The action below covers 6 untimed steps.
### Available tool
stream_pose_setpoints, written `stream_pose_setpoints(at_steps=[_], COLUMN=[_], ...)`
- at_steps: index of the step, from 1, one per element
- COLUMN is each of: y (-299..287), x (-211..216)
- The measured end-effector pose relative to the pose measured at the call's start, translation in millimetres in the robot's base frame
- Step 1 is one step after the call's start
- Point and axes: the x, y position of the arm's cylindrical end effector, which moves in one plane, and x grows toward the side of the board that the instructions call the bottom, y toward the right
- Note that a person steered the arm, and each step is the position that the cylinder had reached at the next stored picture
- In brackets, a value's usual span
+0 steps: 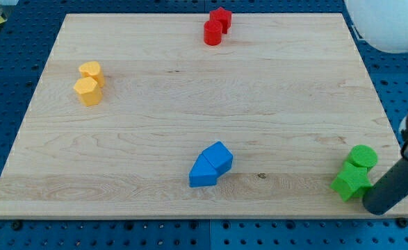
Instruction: Separate the green circle from the green star
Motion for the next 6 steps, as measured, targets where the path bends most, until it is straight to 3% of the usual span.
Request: stream_pose_setpoints(at_steps=[3,5,6], y=[-12.5,59.4,57.4], x=[-0.1,-15.7,-43.7])
